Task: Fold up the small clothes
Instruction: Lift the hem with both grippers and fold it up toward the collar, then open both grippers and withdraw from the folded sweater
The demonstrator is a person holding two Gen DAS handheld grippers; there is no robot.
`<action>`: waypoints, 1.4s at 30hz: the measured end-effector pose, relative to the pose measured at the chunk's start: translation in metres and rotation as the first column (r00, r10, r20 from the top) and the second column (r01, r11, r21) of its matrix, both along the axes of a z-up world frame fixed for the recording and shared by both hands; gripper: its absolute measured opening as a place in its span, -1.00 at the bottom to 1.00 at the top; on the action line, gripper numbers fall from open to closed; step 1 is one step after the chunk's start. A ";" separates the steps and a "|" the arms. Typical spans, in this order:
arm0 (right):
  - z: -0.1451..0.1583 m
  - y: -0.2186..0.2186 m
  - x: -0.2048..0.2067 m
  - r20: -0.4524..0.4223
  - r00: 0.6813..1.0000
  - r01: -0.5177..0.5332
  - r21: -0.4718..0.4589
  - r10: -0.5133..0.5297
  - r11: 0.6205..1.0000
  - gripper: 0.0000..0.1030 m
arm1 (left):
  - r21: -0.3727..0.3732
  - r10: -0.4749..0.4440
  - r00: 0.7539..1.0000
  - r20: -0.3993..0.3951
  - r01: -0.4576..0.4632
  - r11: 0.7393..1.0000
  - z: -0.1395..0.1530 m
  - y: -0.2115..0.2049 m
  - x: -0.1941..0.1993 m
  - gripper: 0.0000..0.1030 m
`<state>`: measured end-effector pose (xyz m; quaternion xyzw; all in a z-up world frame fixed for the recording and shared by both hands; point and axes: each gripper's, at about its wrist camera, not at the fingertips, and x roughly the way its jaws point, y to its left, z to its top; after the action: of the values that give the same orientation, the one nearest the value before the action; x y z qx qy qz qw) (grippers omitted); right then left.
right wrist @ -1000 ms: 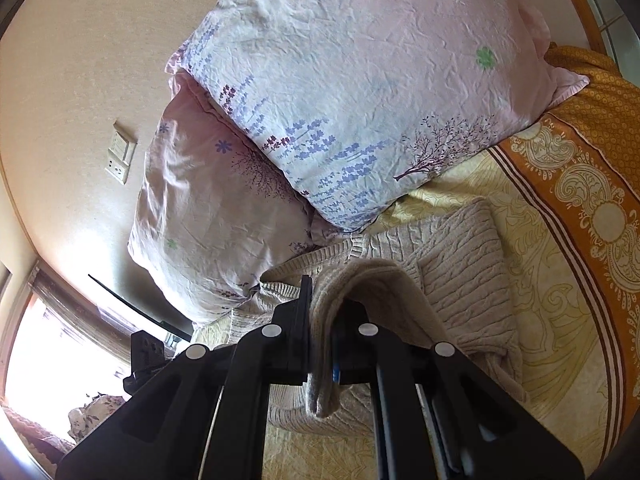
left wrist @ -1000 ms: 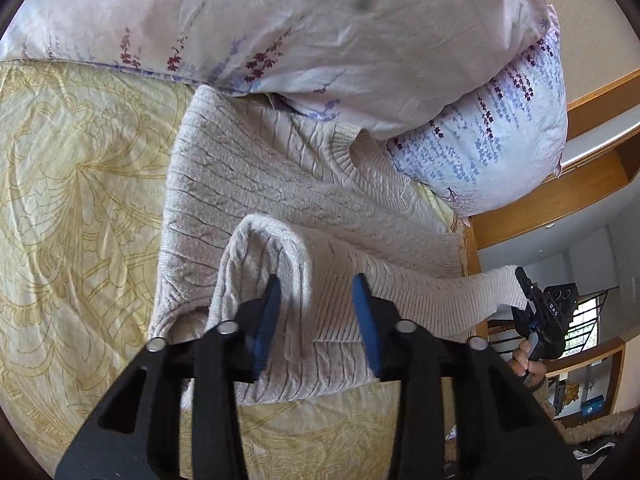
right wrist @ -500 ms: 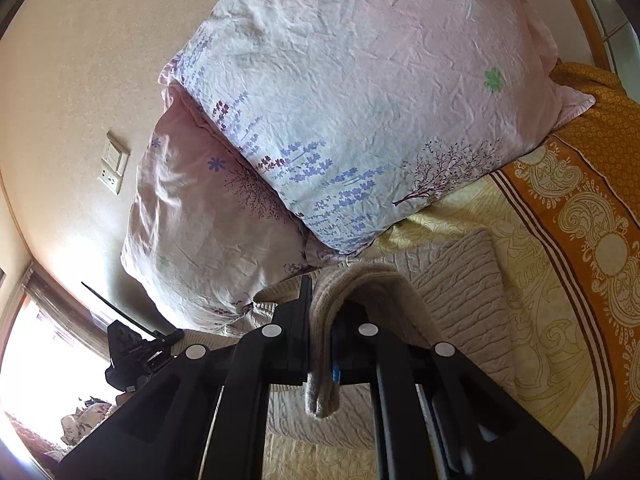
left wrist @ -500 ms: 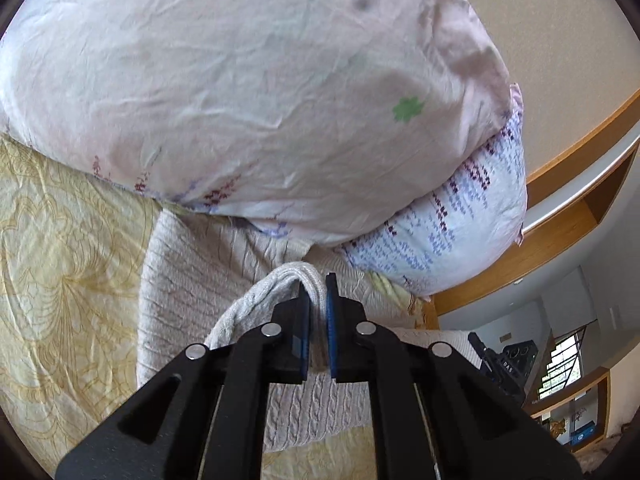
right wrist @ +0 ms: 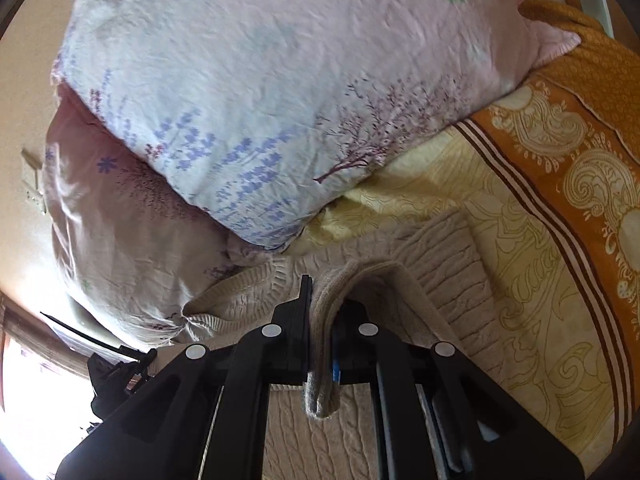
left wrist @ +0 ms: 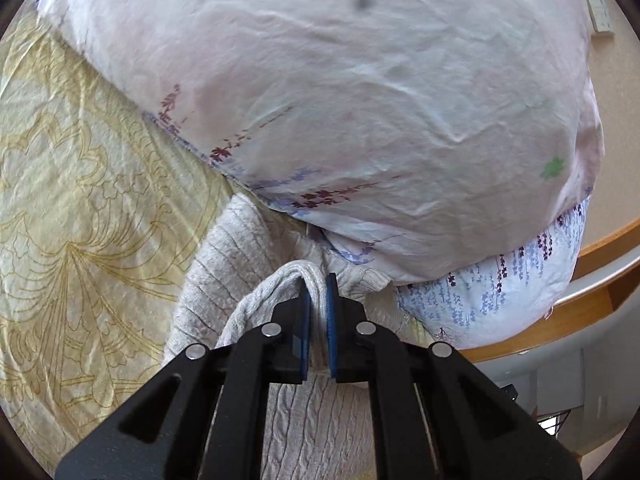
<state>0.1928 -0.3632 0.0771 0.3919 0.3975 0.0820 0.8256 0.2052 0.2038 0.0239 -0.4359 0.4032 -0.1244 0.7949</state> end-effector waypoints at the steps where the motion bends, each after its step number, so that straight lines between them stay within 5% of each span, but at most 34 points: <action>1: 0.000 -0.001 0.001 0.005 1.000 0.005 0.010 -0.005 1.000 -0.85 | -0.007 0.006 1.000 0.006 -0.006 1.000 0.000 0.001 0.000 -0.88; 8: -0.024 -0.010 0.019 -0.119 0.992 0.054 0.108 -0.041 0.993 -0.76 | 0.004 0.023 0.999 -0.034 -0.023 1.000 -0.012 0.001 0.014 -0.85; 10: -0.027 -0.012 0.019 -0.121 0.991 0.075 0.152 -0.056 0.986 -0.53 | 0.006 0.028 0.999 -0.042 -0.027 1.000 -0.014 -0.001 0.016 -0.84; 12: -0.025 -0.013 0.018 -0.109 0.992 0.082 0.161 -0.065 0.984 -0.09 | 0.017 0.025 0.999 -0.042 -0.024 1.000 -0.013 -0.003 0.017 -0.70; 15: -0.023 -0.012 0.019 -0.102 0.993 0.077 0.166 -0.060 0.983 0.02 | 0.014 0.017 0.999 -0.034 -0.016 1.000 -0.010 -0.007 0.020 -0.32; 19: -0.023 -0.010 0.019 -0.101 0.993 0.073 0.161 -0.058 0.984 0.06 | 0.048 0.005 1.000 -0.010 -0.004 0.999 0.002 -0.014 0.020 0.20; 22: -0.024 -0.009 0.018 -0.103 0.993 0.075 0.157 -0.059 0.985 0.06 | 0.094 -0.011 1.000 -0.006 0.011 0.995 0.009 -0.018 0.019 0.31; 28: -0.019 -0.017 0.005 -0.103 0.992 0.084 0.111 -0.072 0.990 0.06 | 0.107 -0.015 0.999 -0.029 0.018 0.994 0.010 -0.010 0.012 0.32; 34: 0.002 -0.041 -0.024 -0.096 0.986 0.133 -0.070 -0.139 0.989 0.06 | 0.235 -0.035 0.999 -0.042 0.043 0.971 0.017 0.006 -0.004 0.40; 42: -0.013 -0.046 -0.046 -0.161 0.981 0.084 -0.150 -0.108 0.985 0.06 | 0.280 -0.104 0.989 -0.107 0.130 0.951 0.002 0.015 -0.011 0.40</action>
<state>0.1468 -0.4094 0.0642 0.3562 0.4514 -0.0200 0.8179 0.1940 0.2187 0.0256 -0.2968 0.4779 -0.0918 0.8217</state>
